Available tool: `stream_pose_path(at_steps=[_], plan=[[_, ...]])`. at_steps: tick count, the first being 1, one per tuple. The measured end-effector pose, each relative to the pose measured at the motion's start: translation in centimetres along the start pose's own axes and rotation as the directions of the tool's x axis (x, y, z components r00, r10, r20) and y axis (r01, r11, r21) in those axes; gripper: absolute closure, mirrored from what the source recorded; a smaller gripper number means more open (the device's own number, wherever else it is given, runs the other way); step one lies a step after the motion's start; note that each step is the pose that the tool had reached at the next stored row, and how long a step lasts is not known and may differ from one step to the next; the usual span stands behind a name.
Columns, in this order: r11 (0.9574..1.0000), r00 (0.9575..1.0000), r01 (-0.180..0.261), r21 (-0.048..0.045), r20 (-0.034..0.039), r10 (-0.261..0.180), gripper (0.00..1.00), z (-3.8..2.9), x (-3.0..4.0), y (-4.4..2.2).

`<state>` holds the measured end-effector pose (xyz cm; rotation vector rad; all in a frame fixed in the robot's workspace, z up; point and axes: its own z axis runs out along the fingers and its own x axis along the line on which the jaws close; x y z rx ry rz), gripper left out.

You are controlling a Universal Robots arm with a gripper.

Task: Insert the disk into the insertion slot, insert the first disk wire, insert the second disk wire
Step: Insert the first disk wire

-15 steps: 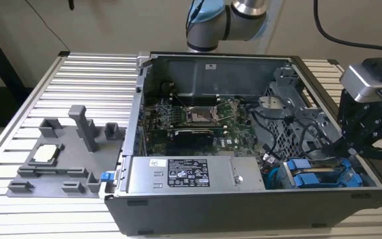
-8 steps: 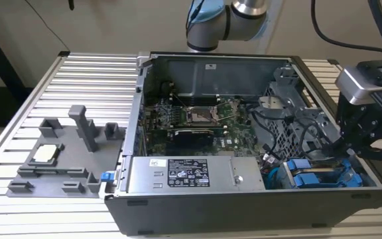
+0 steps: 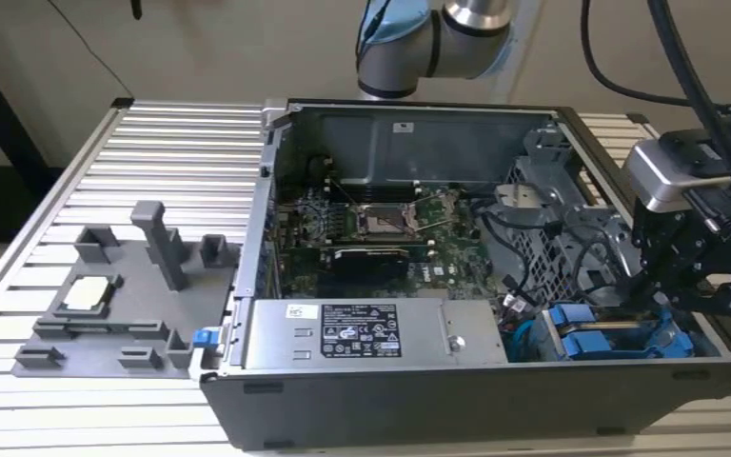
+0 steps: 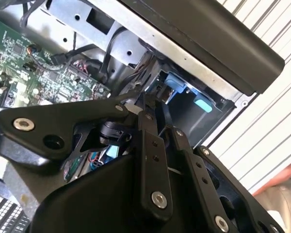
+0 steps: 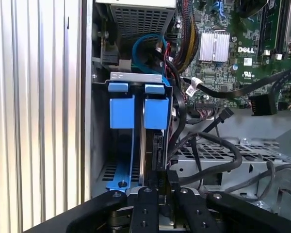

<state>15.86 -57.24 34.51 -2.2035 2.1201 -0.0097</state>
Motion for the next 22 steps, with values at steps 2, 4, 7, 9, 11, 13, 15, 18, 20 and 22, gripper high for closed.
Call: stream_pose_path(at_steps=[2, 4, 7, 9, 11, 13, 15, 18, 20, 22], plan=[[1.0, 0.9999, 0.001, 0.0007, -0.0116, -0.001, 0.81, 0.1, -0.02, 0.0], [1.0, 0.9997, 0.002, 0.0003, -0.0251, -0.002, 0.81, 0.22, -0.01, 0.02], [1.0, 0.9996, 0.002, 0.0013, -0.0299, -0.002, 0.81, 0.31, -0.04, 0.02], [1.0, 0.9995, 0.002, 0.0014, -0.03, -0.002, 0.81, 0.32, -0.18, 0.02], [1.0, 0.9996, 0.002, 0.0015, -0.0298, -0.002, 0.81, 0.33, -0.32, 0.02], [1.0, 0.9996, 0.002, 0.002, -0.0298, -0.002, 0.81, 0.34, -0.38, 0.01], [1.0, 0.9996, 0.002, 0.0025, -0.0298, -0.002, 0.81, 0.34, -0.43, 0.01], [1.0, 0.9996, 0.002, 0.0029, -0.0298, -0.002, 0.81, 0.35, -0.46, 0.01], [1.0, 0.9996, 0.002, 0.0029, -0.0299, -0.002, 0.81, 0.34, -0.47, 0.0], [1.0, 0.9996, 0.002, 0.003, -0.0299, -0.002, 0.81, 0.35, -0.47, -0.02]])
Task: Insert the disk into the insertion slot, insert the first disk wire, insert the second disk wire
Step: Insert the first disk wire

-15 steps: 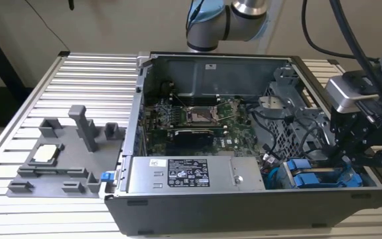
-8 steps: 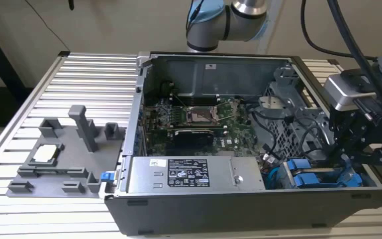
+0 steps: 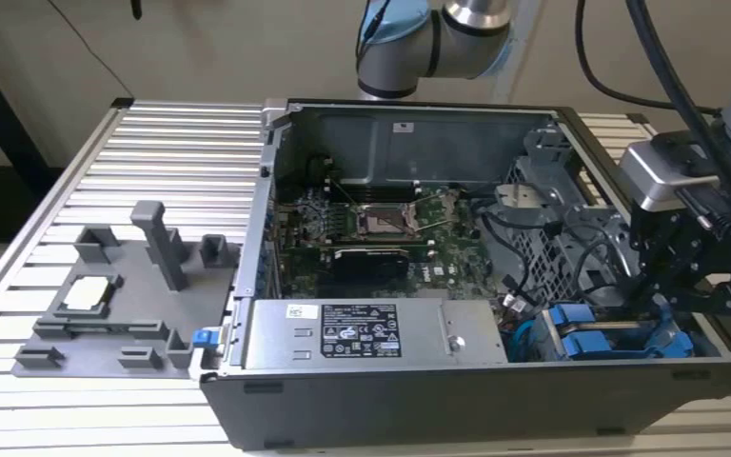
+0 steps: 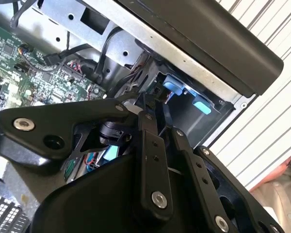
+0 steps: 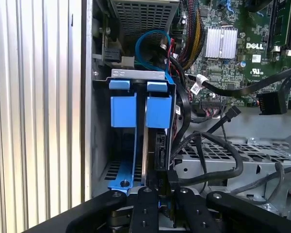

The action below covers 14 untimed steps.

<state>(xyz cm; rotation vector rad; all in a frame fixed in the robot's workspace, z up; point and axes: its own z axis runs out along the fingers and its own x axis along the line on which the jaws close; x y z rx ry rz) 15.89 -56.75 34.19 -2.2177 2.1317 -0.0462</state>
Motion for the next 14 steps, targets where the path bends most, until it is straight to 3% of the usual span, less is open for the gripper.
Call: stream_pose_path(at_steps=[14], plan=[[1.0, 1.0, 0.0, 0.002, 0.0024, 0.0, 0.81, 0.17, -0.01, -0.1]])
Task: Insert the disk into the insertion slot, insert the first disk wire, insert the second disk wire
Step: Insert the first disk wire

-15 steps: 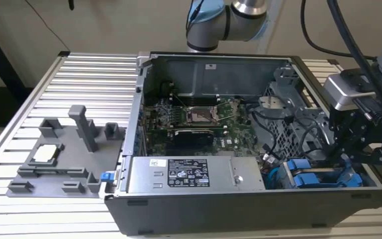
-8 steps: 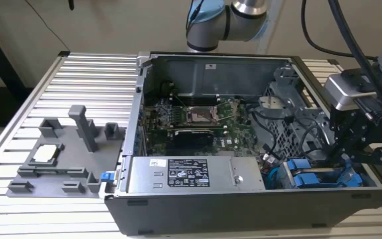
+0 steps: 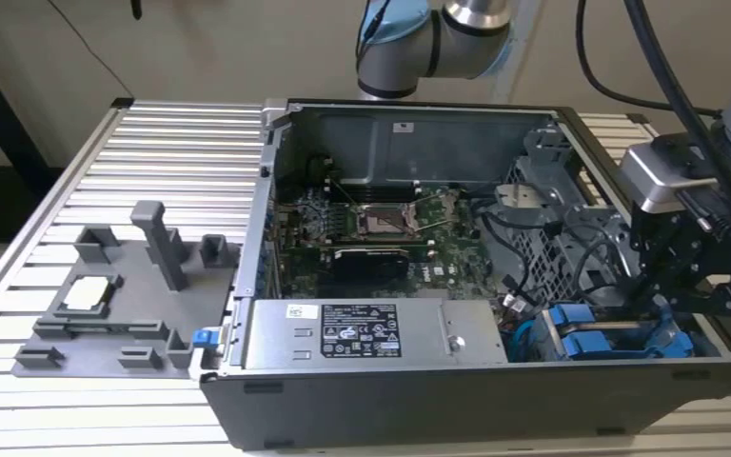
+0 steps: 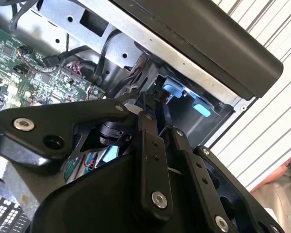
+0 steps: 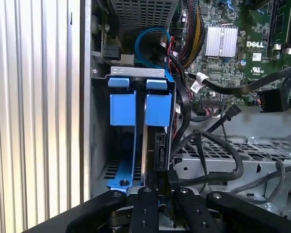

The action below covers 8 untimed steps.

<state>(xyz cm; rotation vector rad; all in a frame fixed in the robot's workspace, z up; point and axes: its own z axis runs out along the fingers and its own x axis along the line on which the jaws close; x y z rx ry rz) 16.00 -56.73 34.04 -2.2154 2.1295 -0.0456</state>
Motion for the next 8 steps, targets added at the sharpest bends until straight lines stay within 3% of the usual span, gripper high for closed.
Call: stream_pose_path(at_steps=[8], plan=[[1.0, 1.0, 0.0, 0.0005, 0.0005, 0.0, 0.81, 0.59, 0.02, 0.04]])
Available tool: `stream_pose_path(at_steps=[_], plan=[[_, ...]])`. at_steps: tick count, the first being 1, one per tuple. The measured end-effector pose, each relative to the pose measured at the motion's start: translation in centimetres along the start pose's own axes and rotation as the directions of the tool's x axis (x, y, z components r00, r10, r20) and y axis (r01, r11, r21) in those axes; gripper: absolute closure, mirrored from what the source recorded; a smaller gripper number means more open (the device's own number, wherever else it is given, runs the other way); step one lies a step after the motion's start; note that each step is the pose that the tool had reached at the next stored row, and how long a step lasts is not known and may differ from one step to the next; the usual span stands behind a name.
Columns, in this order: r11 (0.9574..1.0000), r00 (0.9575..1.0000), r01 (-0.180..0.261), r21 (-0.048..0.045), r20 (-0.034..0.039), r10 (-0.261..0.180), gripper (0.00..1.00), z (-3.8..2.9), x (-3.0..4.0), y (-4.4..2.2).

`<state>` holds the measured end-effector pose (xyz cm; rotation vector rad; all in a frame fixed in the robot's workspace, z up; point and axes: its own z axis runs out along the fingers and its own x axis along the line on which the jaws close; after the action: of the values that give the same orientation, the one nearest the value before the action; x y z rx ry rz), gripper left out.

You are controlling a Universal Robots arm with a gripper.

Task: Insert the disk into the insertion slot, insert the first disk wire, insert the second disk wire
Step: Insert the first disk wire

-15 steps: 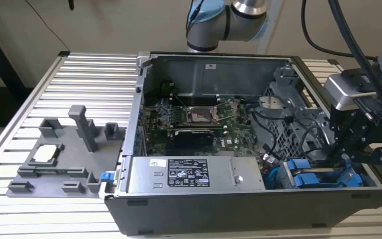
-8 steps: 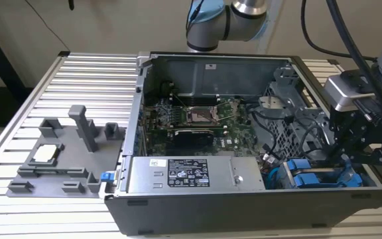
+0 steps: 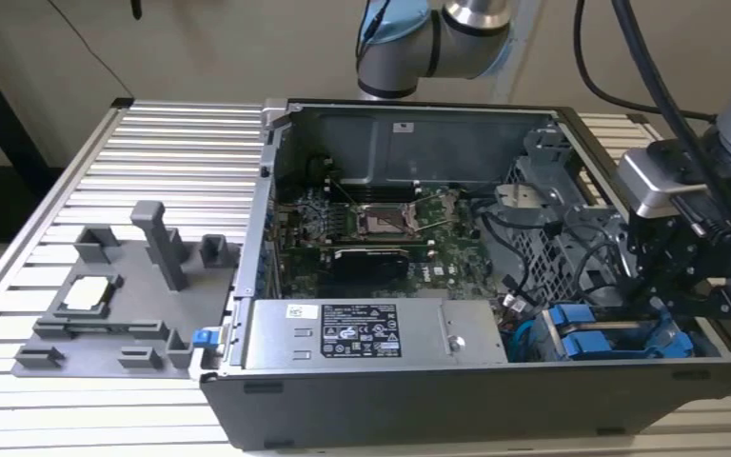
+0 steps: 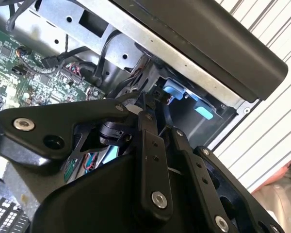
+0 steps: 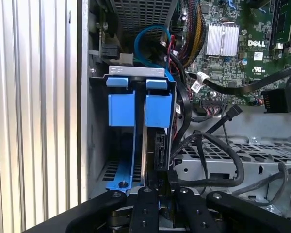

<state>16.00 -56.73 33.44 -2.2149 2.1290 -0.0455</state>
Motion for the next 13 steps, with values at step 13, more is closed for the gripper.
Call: stream_pose_path(at_steps=[13], plan=[[1.0, 1.0, 0.0, -0.0001, 0.0006, 0.0, 0.73, -1.73, -0.05, -0.12]])
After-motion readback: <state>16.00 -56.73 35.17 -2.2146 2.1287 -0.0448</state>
